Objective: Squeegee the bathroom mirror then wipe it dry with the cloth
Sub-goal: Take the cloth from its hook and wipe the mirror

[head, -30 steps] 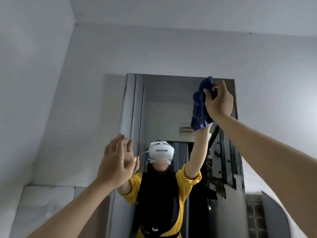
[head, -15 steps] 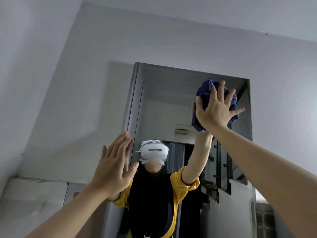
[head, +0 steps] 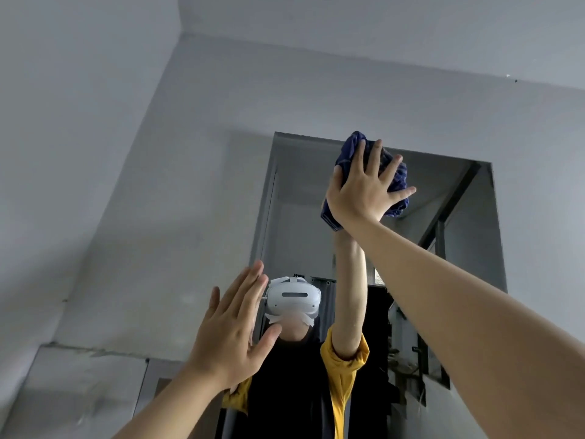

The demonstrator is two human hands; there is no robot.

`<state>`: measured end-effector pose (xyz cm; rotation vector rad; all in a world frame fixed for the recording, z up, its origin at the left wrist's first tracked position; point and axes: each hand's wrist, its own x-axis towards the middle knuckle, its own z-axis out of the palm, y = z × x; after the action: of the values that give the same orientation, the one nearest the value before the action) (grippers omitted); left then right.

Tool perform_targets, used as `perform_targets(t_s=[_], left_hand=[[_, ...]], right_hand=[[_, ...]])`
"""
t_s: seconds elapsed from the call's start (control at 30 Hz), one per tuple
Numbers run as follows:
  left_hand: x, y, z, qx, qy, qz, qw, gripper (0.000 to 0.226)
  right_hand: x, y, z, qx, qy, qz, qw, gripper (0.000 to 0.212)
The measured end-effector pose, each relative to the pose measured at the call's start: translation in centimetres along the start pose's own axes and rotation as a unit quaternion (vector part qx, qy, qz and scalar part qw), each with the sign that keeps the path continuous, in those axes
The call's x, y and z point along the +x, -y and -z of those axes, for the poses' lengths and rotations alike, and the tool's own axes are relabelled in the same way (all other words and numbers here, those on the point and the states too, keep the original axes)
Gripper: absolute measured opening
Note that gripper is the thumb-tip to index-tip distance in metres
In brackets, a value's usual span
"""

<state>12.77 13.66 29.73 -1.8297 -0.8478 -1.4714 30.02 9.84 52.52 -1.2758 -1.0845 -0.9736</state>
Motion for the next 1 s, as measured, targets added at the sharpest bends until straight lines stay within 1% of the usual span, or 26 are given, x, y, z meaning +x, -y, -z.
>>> perform_targets(t_s=[0.23, 0.43, 0.57, 0.63, 0.7, 0.77, 0.83, 1.0], left_hand=[[-0.2, 0.3, -0.3, -0.002, 0.012, -0.009, 1.000, 0.071], [-0.4, 0.2, -0.2, -0.005, 0.012, -0.011, 1.000, 0.070], [-0.4, 0.3, -0.1, -0.001, 0.010, -0.007, 1.000, 0.070], [-0.5, 0.3, -0.2, 0.001, 0.009, -0.006, 1.000, 0.070], [-0.6, 0.2, -0.2, 0.003, 0.009, -0.004, 1.000, 0.071], [-0.6, 0.2, -0.2, 0.010, 0.009, -0.005, 1.000, 0.071], [-0.6, 0.2, -0.1, 0.023, 0.010, -0.006, 1.000, 0.070], [-0.6, -0.1, -0.1, 0.043, 0.013, -0.001, 0.999, 0.070]], right_hand=[[-1.4, 5.3, -1.2, 0.022, -0.001, 0.066, 0.998, 0.060], [-2.8, 8.7, -2.0, 0.043, 0.008, 0.185, 0.982, 0.057], [-3.0, 7.3, -1.9, 0.047, 0.017, 0.301, 0.952, 0.055], [-3.0, 5.6, -1.4, 0.045, 0.024, 0.360, 0.932, 0.055], [-3.0, 3.4, -0.9, 0.042, 0.029, 0.396, 0.917, 0.055], [-3.2, 1.0, -0.5, 0.041, 0.024, 0.402, 0.914, 0.055], [-3.2, -1.5, 0.0, 0.042, 0.016, 0.390, 0.920, 0.055], [-2.5, -7.9, 1.2, 0.033, -0.008, 0.328, 0.944, 0.055]])
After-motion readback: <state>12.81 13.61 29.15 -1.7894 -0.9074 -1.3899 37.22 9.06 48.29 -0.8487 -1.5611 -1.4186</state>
